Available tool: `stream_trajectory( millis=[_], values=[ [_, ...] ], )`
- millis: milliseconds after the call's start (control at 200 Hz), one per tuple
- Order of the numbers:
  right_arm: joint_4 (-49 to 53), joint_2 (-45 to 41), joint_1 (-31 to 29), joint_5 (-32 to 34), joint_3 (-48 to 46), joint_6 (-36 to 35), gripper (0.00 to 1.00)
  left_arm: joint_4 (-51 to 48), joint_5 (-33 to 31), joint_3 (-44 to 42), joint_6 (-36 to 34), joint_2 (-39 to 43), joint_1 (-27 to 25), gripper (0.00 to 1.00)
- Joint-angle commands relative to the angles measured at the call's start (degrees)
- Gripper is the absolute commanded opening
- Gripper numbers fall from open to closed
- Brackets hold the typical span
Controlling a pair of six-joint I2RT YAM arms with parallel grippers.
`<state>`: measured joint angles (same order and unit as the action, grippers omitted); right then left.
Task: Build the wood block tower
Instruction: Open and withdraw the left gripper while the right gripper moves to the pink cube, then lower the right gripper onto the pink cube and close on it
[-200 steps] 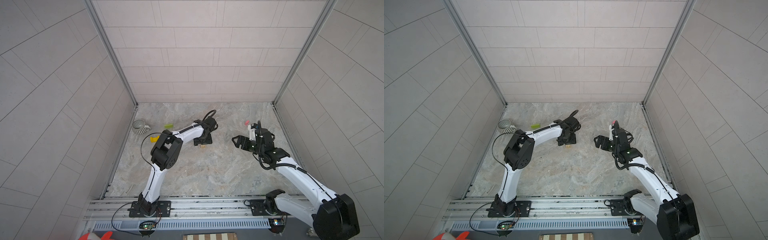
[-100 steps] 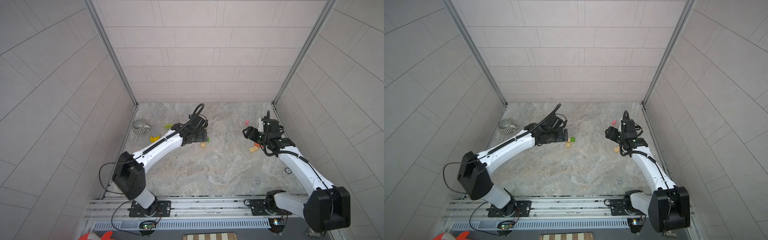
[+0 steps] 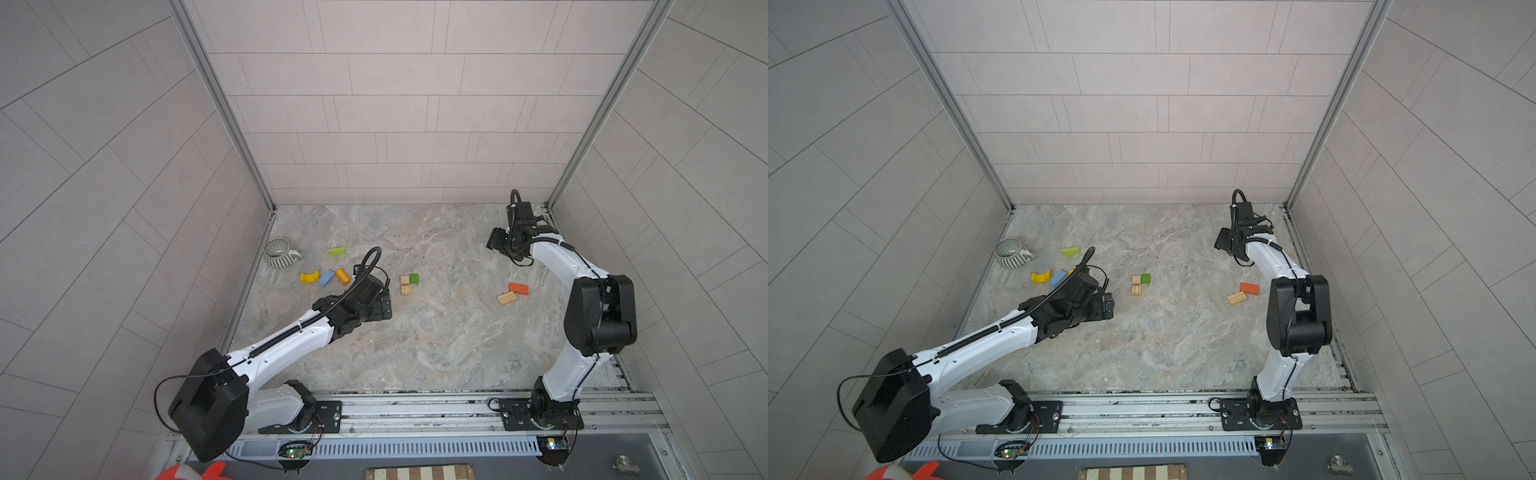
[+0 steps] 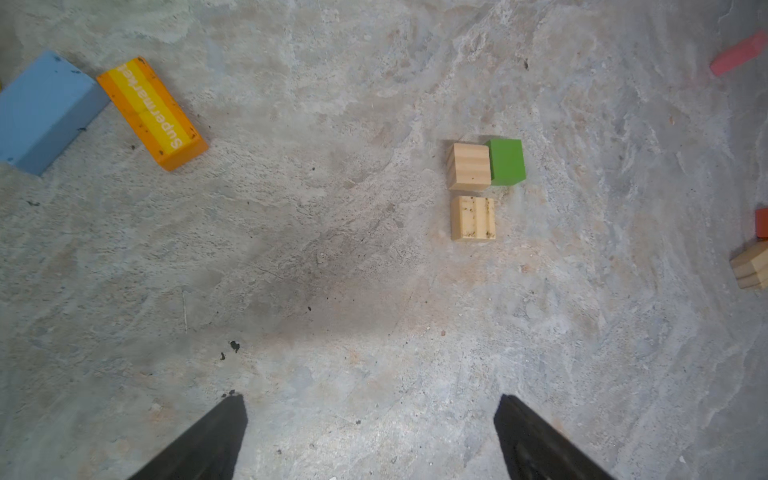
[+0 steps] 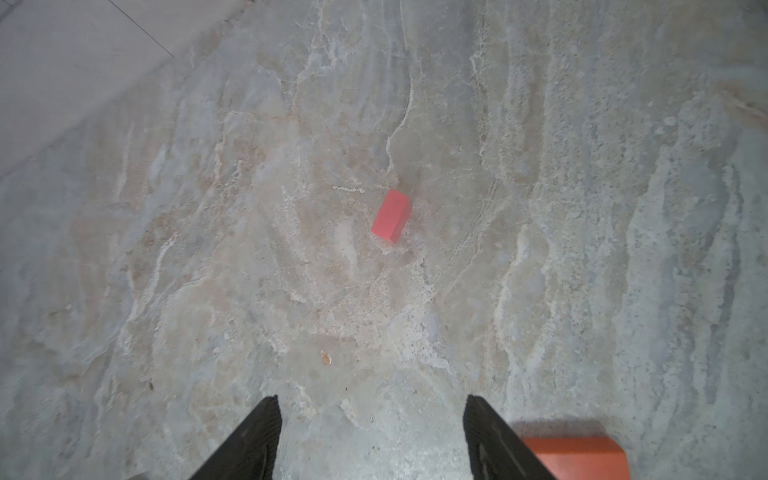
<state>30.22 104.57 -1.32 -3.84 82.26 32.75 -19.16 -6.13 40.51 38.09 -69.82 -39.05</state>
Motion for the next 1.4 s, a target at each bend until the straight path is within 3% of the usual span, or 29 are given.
stream_trajectory(
  millis=[0,315,625,1111,1396],
  values=[
    [7.5,5.9,0.2,3.5,7.7,-0.7,0.71,7.6,0.9,-1.7,0.1,0.8,-0.4,1.00],
    [13.7,21.3,1.1,5.8,25.0,0.2,0.55,14.5,0.9,-5.4,0.6,-4.4,-0.3,1.00],
    [19.2,30.0,1.9,6.0,36.8,0.7,0.48,13.5,0.6,-4.2,0.7,-6.8,-0.2,1.00],
    [19.9,32.8,2.1,5.3,38.8,1.2,0.40,13.6,0.1,-4.2,0.6,-7.3,-0.2,1.00],
    [20.8,32.8,2.0,4.8,39.4,0.7,0.24,13.7,-0.1,-4.2,0.6,-7.3,-0.2,1.00]
  ],
)
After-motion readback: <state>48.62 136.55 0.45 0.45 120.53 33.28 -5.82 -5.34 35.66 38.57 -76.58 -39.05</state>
